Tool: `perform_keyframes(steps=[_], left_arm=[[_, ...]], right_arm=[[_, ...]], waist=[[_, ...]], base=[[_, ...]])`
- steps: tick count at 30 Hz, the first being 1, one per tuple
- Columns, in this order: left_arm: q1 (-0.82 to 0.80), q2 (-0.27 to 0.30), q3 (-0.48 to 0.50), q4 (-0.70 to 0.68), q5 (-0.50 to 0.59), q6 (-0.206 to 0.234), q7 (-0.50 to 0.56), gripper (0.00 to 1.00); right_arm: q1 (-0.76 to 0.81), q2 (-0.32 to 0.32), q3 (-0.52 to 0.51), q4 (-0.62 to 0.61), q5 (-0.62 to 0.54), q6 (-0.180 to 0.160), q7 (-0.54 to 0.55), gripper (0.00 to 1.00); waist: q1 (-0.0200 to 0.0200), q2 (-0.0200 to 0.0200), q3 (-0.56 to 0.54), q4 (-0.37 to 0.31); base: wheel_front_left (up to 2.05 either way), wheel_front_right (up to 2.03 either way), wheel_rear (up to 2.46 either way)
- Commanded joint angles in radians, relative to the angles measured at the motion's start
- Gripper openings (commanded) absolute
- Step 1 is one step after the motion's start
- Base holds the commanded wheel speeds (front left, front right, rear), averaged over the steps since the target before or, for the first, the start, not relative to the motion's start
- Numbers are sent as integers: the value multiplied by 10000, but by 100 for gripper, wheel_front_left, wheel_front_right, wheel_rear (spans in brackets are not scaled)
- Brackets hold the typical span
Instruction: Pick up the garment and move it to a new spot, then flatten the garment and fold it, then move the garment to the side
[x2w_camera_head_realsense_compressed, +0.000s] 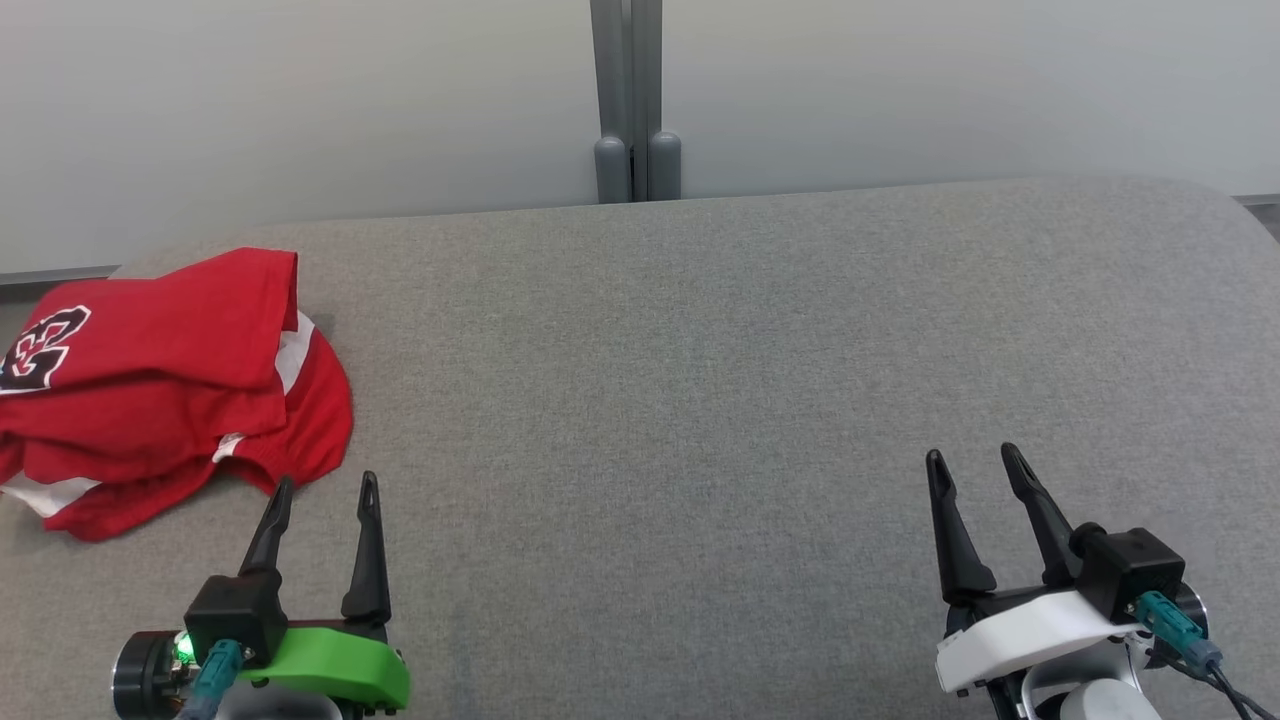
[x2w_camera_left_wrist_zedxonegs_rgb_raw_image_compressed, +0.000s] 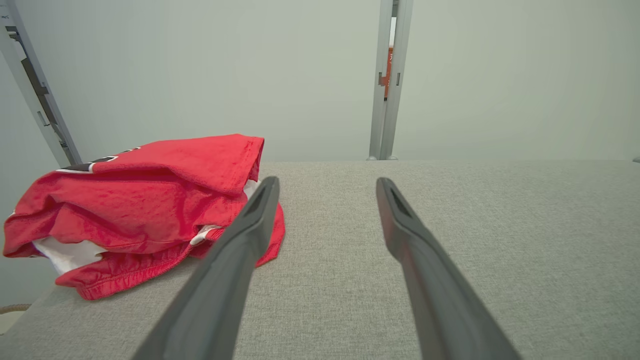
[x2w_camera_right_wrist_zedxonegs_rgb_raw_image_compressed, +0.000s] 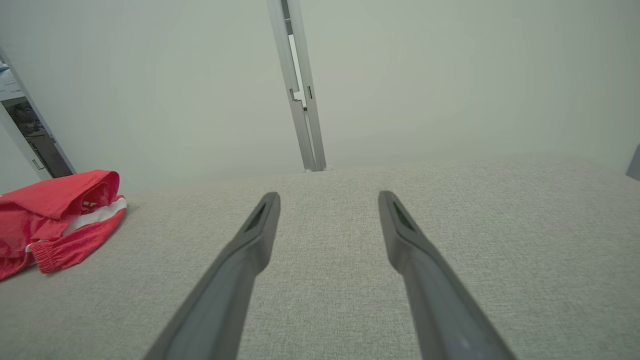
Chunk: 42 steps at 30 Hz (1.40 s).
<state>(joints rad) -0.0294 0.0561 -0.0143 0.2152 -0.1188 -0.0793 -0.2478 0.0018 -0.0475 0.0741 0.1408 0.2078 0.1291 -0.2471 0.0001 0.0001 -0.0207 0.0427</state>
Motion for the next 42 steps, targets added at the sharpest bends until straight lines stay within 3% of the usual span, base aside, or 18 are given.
perform_keyframes(steps=[1, 8, 35, 42], left_arm=[[162, 86, -11, 15, 204, -6, -88, 100], [170, 83, 17, 66, 504, -30, -198, 100], [176, -8, 187, 146, -220, -154, -170, 100], [106, 60, 290, 193, -209, -141, -172, 100]], right_arm=[[137, -45, -14, -41, -236, 28, -94, 100], [171, -49, -2, -62, -650, 27, -199, 100], [208, -46, -106, -1, -107, 18, -195, 100], [160, -44, -24, -14, -26, 18, -190, 100]], waist=[[-1, -1, -3, 0], [-1, -1, -19, -11], [-1, -1, 0, 13], [-1, -1, 17, 320]], base=[[0, 0, 0], [0, 0, 0], [0, 0, 0], [0, 0, 0]])
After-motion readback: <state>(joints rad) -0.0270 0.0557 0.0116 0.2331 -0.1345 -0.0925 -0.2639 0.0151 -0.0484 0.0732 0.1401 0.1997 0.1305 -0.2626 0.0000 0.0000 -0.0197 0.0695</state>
